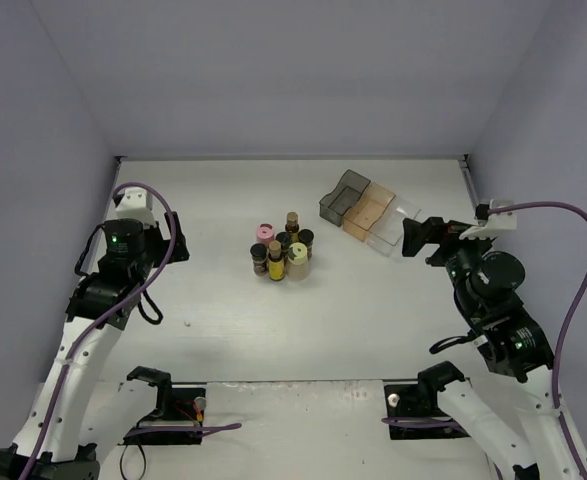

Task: Organize the condiment bottles

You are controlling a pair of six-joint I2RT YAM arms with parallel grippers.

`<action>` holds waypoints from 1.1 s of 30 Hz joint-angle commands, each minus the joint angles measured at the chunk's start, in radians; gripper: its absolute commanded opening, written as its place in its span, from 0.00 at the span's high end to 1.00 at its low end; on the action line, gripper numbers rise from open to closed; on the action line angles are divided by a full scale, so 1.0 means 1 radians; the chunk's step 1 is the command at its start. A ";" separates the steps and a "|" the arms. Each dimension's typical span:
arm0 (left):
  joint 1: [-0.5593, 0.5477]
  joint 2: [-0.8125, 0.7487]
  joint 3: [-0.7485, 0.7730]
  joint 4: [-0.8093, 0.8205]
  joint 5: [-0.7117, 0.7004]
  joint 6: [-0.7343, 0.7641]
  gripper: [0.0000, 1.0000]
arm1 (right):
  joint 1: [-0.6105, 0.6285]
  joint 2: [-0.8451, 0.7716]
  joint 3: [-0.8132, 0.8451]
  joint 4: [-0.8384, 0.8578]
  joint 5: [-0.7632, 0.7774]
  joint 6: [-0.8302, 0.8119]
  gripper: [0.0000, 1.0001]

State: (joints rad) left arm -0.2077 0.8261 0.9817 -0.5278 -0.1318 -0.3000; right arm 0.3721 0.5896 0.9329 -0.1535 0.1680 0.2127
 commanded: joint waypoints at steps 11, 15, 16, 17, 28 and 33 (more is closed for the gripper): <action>-0.010 -0.005 0.003 0.020 0.014 -0.014 0.14 | -0.004 0.202 0.059 0.143 -0.090 0.014 0.03; -0.009 -0.002 -0.001 0.015 0.006 -0.016 0.15 | -0.001 0.386 0.127 0.198 -0.232 -0.006 0.09; -0.009 -0.002 -0.005 0.014 0.006 -0.016 0.14 | 0.005 0.424 0.141 0.207 -0.249 -0.009 0.09; -0.009 0.001 -0.005 0.012 0.004 -0.017 0.14 | 0.011 0.506 0.174 0.213 -0.268 -0.022 0.09; -0.006 0.028 -0.005 -0.001 -0.002 -0.019 0.14 | 0.142 0.941 0.352 0.321 -0.341 -0.078 0.16; -0.007 0.033 -0.006 -0.003 -0.006 -0.021 0.14 | 0.177 1.050 0.386 0.354 -0.384 -0.095 0.25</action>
State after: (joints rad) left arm -0.2096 0.8555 0.9680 -0.5533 -0.1291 -0.3084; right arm 0.5266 1.6325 1.2572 0.0891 -0.1650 0.1455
